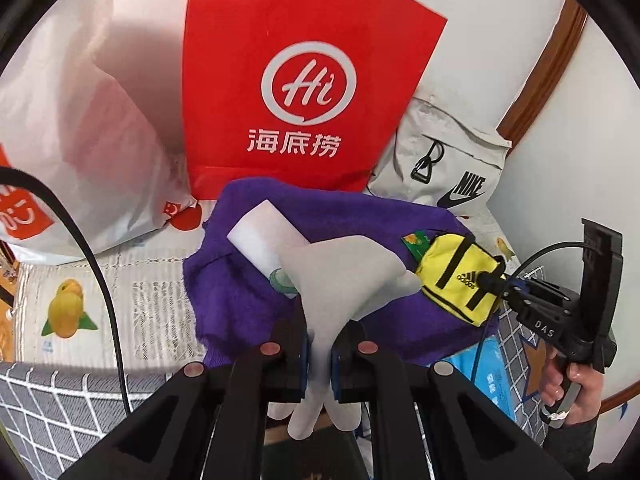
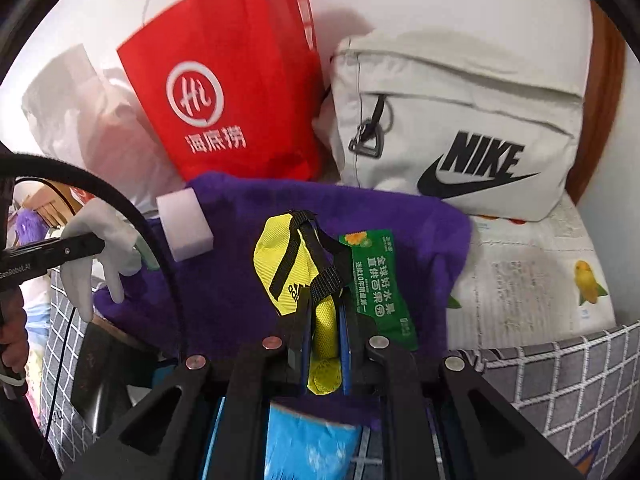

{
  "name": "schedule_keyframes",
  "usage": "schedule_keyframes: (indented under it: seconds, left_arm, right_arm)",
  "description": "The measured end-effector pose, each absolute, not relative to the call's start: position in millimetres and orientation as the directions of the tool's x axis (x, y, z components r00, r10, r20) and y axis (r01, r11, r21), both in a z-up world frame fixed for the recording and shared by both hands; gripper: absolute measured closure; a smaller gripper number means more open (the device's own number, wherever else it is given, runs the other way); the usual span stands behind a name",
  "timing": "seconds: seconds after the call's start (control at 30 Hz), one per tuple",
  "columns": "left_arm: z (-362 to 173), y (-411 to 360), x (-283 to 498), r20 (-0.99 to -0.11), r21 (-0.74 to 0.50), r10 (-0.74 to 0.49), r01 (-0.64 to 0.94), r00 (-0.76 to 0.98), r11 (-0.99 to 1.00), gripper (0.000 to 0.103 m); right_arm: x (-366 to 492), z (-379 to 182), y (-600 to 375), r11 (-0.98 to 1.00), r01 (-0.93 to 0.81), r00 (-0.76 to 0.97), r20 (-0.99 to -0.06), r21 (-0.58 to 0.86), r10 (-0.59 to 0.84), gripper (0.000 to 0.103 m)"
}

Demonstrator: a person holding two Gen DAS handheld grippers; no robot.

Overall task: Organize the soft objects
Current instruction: 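Lift the glove and pouch and carry both toward the purple towel, then open the right tool to drop the pouch on the towel while the left tool releases the glove there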

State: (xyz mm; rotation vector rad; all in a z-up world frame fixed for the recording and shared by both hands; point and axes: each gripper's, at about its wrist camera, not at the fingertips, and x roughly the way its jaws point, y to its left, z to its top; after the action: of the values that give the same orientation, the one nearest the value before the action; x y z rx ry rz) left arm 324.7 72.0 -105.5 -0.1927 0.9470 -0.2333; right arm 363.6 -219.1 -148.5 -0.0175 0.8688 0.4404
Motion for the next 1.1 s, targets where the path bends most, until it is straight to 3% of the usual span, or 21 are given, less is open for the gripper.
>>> schedule_keyframes:
  seconds: [0.8,1.1]
  left_arm:
    - [-175.1,47.2,377.5,-0.876,-0.186,-0.227,0.137,0.426,0.973,0.094]
    - [-178.6,49.8,372.8,-0.883,-0.186,-0.233,0.153,0.408,0.971,0.087]
  right_arm:
    - [391.0,-187.0,-220.4,0.926,-0.357,0.49,-0.819,0.121,0.297,0.086]
    - [393.3,-186.1,-221.4,0.93,-0.349,0.484,-0.828,0.112,0.282,0.078]
